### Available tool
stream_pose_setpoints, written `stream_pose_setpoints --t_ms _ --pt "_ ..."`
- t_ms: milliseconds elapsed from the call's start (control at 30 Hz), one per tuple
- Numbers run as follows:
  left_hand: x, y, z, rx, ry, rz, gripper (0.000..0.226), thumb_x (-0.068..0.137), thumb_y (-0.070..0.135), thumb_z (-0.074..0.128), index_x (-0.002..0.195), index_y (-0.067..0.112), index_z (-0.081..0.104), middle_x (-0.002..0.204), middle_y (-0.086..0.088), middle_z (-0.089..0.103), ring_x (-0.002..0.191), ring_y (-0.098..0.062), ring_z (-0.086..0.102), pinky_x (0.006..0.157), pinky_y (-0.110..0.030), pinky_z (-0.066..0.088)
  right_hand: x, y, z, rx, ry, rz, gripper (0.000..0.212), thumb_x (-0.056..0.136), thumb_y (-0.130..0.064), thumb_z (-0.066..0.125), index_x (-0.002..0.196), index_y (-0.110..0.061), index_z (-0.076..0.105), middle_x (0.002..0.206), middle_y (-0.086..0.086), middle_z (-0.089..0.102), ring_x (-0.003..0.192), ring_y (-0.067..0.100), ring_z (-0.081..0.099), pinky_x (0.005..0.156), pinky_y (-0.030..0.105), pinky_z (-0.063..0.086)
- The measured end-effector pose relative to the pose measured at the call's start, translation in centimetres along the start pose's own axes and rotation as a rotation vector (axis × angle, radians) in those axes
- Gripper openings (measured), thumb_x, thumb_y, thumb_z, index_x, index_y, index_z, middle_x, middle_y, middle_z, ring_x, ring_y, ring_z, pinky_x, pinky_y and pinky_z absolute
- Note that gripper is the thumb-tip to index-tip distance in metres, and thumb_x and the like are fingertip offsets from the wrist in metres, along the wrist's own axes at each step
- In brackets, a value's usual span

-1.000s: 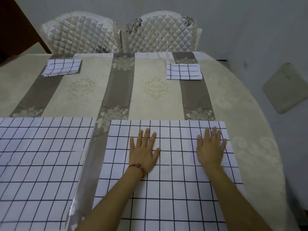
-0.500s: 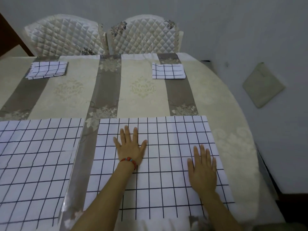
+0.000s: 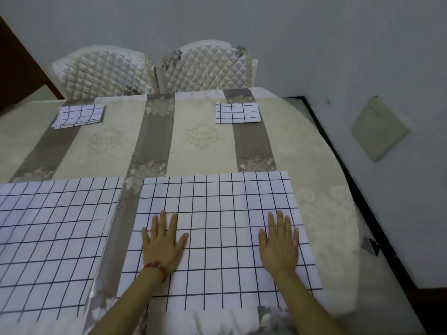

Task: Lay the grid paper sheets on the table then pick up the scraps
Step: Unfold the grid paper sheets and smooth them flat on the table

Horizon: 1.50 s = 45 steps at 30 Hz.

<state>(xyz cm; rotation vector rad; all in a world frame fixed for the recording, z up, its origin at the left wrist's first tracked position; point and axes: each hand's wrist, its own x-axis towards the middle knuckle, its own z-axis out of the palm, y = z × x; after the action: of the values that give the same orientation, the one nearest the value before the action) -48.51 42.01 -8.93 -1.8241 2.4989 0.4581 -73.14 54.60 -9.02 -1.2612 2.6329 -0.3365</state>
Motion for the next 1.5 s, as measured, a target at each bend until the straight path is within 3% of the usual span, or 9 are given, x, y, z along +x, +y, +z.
stream_pose_setpoints --t_ms 133,267,433,600,800,900,1067,1267,1500 --pt "-1.3 3.5 -1.2 -0.040 -0.023 -0.155 0.079 0.085 0.064 0.016 0.147 0.016 0.006 0.157 -0.015 -0.001 0.145 -0.032 -0.003 0.118 -0.052 0.004 0.5 0.8 -2.0 0.144 -0.168 -0.063 0.070 0.088 -0.059 0.004 0.148 -0.021 0.007 0.158 -0.001 -0.003 0.146 0.017 -0.006 0.116 0.033 -0.011" --pt "-3.0 11.6 -1.7 -0.085 -0.047 0.070 0.094 0.067 0.065 0.005 0.141 0.014 0.030 0.155 -0.014 0.018 0.144 -0.030 0.014 0.118 -0.043 0.016 0.6 5.0 -6.4 0.490 -0.187 -0.123 0.052 0.096 -0.033 0.042 0.144 -0.019 0.028 0.155 -0.001 0.020 0.144 0.016 0.015 0.118 0.031 0.016" --pt "-6.5 25.0 -1.3 -0.200 -0.109 0.211 0.063 0.085 0.052 0.029 0.134 0.015 0.043 0.147 -0.009 0.036 0.138 -0.022 0.030 0.114 -0.034 0.025 -1.0 15.9 -12.7 0.615 -0.129 -0.053 0.043 0.094 -0.025 0.047 0.136 -0.015 0.041 0.145 0.004 0.041 0.133 0.019 0.039 0.108 0.027 0.030" --pt "-10.7 37.4 1.1 -0.268 -0.223 0.314 0.088 0.065 0.063 0.013 0.126 0.014 0.052 0.134 -0.007 0.051 0.123 -0.022 0.046 0.104 -0.029 0.036 -3.1 28.9 -17.5 0.621 -0.134 0.080 0.043 0.094 -0.033 0.044 0.135 -0.017 0.044 0.141 0.006 0.046 0.129 0.022 0.043 0.106 0.033 0.037" --pt "-13.9 47.0 4.7 -0.401 -0.361 0.274 0.036 0.091 0.029 0.051 0.119 0.008 0.059 0.123 -0.012 0.062 0.112 -0.025 0.058 0.096 -0.027 0.041 -6.0 41.4 -20.1 0.751 -0.103 0.356 0.042 0.095 -0.025 0.045 0.135 -0.013 0.042 0.136 0.010 0.050 0.123 0.022 0.048 0.096 0.024 0.034" --pt "-14.0 49.1 6.7 -0.460 -0.460 0.193 0.034 0.091 0.026 0.053 0.119 0.009 0.059 0.123 -0.010 0.063 0.112 -0.021 0.059 0.097 -0.028 0.043 -7.2 46.3 -19.8 0.780 -0.075 0.495 0.041 0.095 -0.025 0.045 0.135 -0.015 0.043 0.134 0.011 0.051 0.120 0.024 0.049 0.095 0.028 0.037" --pt "-11.5 51.4 10.0 -0.519 -0.536 0.056 0.032 0.090 0.024 0.054 0.116 0.007 0.061 0.116 -0.012 0.065 0.109 -0.025 0.060 0.094 -0.032 0.045 -6.0 51.0 -18.7 0.798 -0.088 0.666 0.038 0.095 -0.023 0.045 0.132 -0.014 0.047 0.133 0.013 0.053 0.119 0.028 0.050 0.097 0.036 0.039" --pt "-4.5 56.2 12.8 -0.721 -0.657 -0.170 0.015 0.093 0.015 0.048 0.083 0.009 0.058 0.078 -0.007 0.056 0.063 -0.014 0.050 0.055 -0.025 0.037 2.3 54.2 -18.4 0.805 -0.141 0.738 0.039 0.095 -0.023 0.045 0.133 -0.011 0.046 0.136 0.015 0.049 0.124 0.031 0.046 0.103 0.043 0.038" --pt "6.0 61.4 11.9 -0.755 -0.688 -0.227 0.024 0.094 0.017 0.047 0.072 0.013 0.055 0.072 -0.004 0.054 0.058 -0.012 0.047 0.048 -0.021 0.034 12.7 55.8 -19.3 0.804 -0.200 0.725 0.035 0.095 -0.015 0.046 0.125 0.001 0.052 0.129 0.020 0.054 0.119 0.035 0.050 0.099 0.039 0.039"
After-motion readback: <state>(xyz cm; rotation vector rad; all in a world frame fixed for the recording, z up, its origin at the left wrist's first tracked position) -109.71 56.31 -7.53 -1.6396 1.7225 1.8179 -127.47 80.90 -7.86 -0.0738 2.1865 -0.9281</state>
